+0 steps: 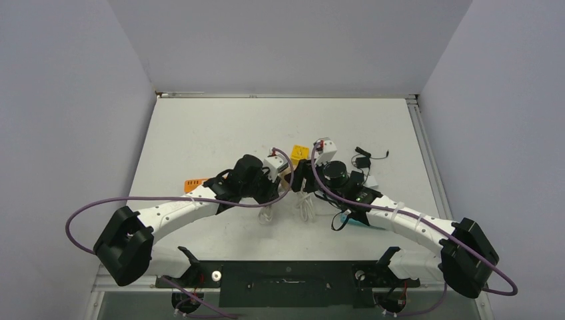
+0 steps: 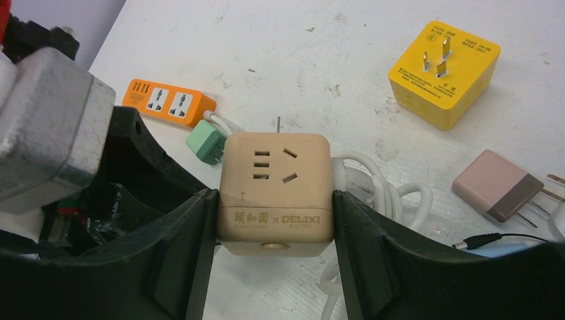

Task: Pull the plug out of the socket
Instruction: Remove the plug from the socket.

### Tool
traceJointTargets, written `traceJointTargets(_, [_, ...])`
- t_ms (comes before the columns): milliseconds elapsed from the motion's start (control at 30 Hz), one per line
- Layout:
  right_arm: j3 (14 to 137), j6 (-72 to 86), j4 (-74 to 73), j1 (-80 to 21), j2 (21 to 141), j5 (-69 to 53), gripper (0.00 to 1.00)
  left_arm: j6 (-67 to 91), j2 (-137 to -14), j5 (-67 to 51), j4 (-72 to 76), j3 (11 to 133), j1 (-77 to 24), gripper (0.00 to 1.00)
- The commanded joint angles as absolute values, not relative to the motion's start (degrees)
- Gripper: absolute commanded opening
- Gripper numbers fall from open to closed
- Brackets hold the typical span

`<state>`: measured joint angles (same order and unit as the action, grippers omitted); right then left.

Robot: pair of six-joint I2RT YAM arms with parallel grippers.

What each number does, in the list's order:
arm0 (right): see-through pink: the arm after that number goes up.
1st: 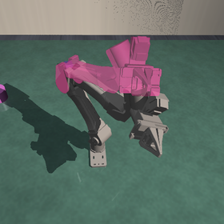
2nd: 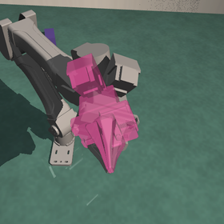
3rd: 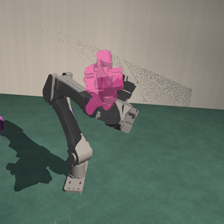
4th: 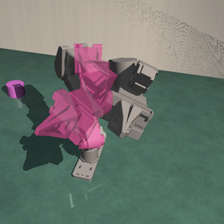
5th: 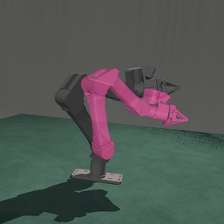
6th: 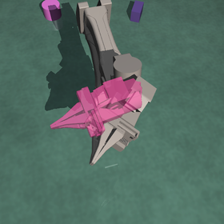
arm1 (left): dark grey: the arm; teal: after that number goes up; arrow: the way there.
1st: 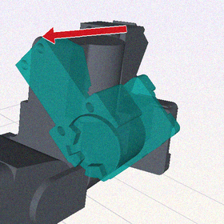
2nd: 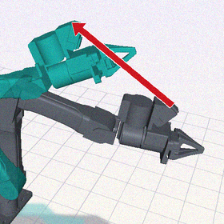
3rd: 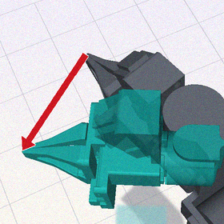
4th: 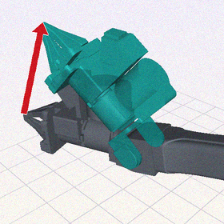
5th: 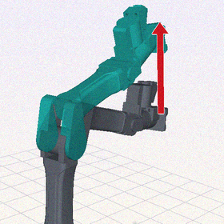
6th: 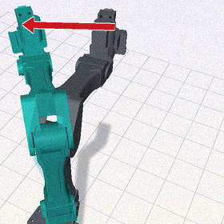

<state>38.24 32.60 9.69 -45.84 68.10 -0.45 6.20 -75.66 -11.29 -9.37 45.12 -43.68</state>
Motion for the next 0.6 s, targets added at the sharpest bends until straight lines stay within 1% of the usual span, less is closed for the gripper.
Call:
traceJointTargets(0, [42.7,36.1,17.1,-46.2,68.0,-0.3,0.05,4.1,-76.7,-8.0,-11.4,47.9,-46.8,0.09])
traceJointTargets(33, [42.8,36.1,16.8,-46.1,68.2,-0.2,0.05,4.2,-76.7,-8.5,-11.4,47.9,-46.9,0.03])
traceJointTargets(67, [42.9,36.1,16.1,-45.8,68.5,1.4,0.05,4.5,-76.5,-9.6,-11.1,47.8,-46.8,0.0])
traceJointTargets(100, [43.0,36.0,15.4,-45.3,68.7,2.0,0.05,5.0,-76.3,-12.2,-10.4,47.5,-46.5,0.0])
traceJointTargets(133, [43.1,35.7,14.9,-44.7,68.9,2.1,0.08,5.6,-75.9,-15.0,-9.4,47.3,-45.8,0.0])
traceJointTargets(200, [43.1,35.0,14.0,-43.4,69.1,1.8,0.26,7.5,-75.6,-22.1,-7.1,46.8,-43.7,0.0])
traceJointTargets(300, [42.7,32.0,14.5,-41.4,68.5,0.5,0.68,11.6,-76.9,-33.9,-3.0,46.7,-38.9,0.0])
traceJointTargets(367, [42.1,29.8,15.6,-39.1,67.7,-3.5,0.86,15.3,-78.1,-40.3,1.4,46.4,-35.5,0.0])
traceJointTargets(400, [41.5,29.3,16.2,-37.5,67.2,-5.9,0.92,17.6,-78.5,-42.7,3.2,46.2,-34.1,0.0])
traceJointTargets(467, [40.6,29.2,18.6,-33.6,66.5,-13.5,0.98,20.0,-78.9,-45.7,6.0,45.7,-32.0,0.0])
traceJointTargets(567, [38.8,29.0,22.2,-28.9,65.6,-23.0,1.0,21.9,-78.5,-47.5,8.3,44.9,-29.8,0.0])
